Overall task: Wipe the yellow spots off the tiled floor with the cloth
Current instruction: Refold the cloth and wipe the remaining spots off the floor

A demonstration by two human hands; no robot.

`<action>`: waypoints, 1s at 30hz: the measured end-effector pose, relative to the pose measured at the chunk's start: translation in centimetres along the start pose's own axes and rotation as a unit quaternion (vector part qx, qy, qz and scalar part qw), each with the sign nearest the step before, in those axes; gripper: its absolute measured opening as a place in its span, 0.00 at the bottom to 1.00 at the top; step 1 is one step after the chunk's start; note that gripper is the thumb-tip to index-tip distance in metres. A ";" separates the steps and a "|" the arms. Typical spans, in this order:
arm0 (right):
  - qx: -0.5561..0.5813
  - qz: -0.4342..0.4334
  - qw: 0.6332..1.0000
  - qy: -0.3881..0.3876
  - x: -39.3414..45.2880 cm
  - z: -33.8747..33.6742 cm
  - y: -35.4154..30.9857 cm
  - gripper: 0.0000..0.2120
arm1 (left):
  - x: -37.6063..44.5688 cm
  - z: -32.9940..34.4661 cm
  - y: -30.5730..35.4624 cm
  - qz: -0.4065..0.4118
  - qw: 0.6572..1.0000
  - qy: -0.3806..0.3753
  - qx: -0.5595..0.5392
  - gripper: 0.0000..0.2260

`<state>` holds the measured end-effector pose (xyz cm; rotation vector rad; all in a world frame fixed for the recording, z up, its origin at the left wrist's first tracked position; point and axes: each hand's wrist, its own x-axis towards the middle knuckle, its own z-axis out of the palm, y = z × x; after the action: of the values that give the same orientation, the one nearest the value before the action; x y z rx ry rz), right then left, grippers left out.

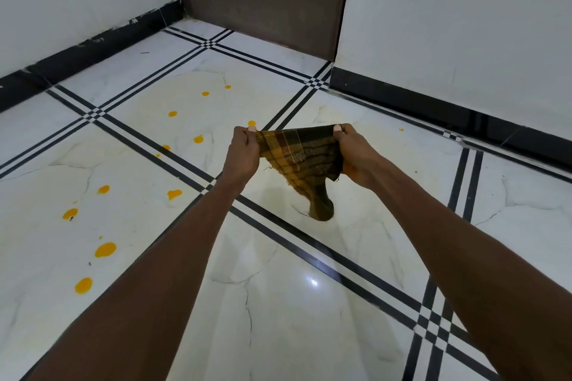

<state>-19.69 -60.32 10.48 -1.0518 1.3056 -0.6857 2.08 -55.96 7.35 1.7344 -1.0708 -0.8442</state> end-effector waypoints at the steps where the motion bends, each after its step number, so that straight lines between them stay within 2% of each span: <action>1: 0.009 0.007 1.000 0.001 0.1 -0.2 -0.2 0.11 | 0.1 -0.2 0.2 0.023 0.999 0.007 0.027 0.19; 3: 0.041 0.023 0.999 -0.004 0.2 -0.6 -0.5 0.10 | 0.3 -0.5 0.6 0.040 0.998 0.012 0.038 0.17; 6: 0.112 0.036 0.992 -0.037 0.2 -0.9 -0.7 0.18 | 0.4 -1.0 1.4 -0.041 0.997 -0.034 -0.064 0.18; 9: 0.194 0.027 0.978 -0.077 -0.3 -0.7 -1.4 0.25 | -0.2 -1.0 2.1 -0.119 0.973 -0.098 -0.174 0.29; 11: 0.217 0.018 0.972 -0.091 -0.6 -0.6 -1.8 0.29 | -0.6 -1.1 1.9 -0.116 0.959 -0.134 -0.219 0.39; 14: 0.200 0.003 0.973 -0.111 -0.6 -0.9 -2.1 0.31 | -0.8 -1.4 1.0 -0.068 0.962 -0.189 -0.184 0.41; 17: 0.113 -0.027 0.987 -0.115 -0.2 -1.3 -2.1 0.29 | -0.6 -1.4 1.0 -0.010 0.975 -0.182 -0.127 0.31; 21: -0.105 -0.099 0.984 -0.106 -0.4 -2.2 -2.3 0.24 | 0.0 -1.7 1.8 0.026 0.984 -0.167 -0.050 0.20; 23: -0.237 -0.133 0.958 -0.092 -0.6 -2.3 -2.6 0.23 | 0.2 -2.1 2.3 0.040 0.985 -0.167 -0.009 0.17; 26: -0.434 -0.165 0.883 -0.059 -0.7 -1.7 -3.1 0.26 | 0.6 -2.3 2.8 0.080 0.982 -0.165 0.048 0.16; 28: -0.471 -0.182 0.862 -0.041 -0.7 -1.3 -3.1 0.26 | 0.7 -2.3 3.4 0.097 0.979 -0.167 0.072 0.17; 30: -0.474 -0.197 0.858 -0.024 -0.7 -1.1 -3.0 0.24 | 0.7 -2.1 3.9 0.113 0.975 -0.165 0.097 0.18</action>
<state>-20.40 -61.18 13.51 -2.1681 1.4108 -0.2627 3.07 -56.76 11.66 1.6214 -1.5872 -0.9274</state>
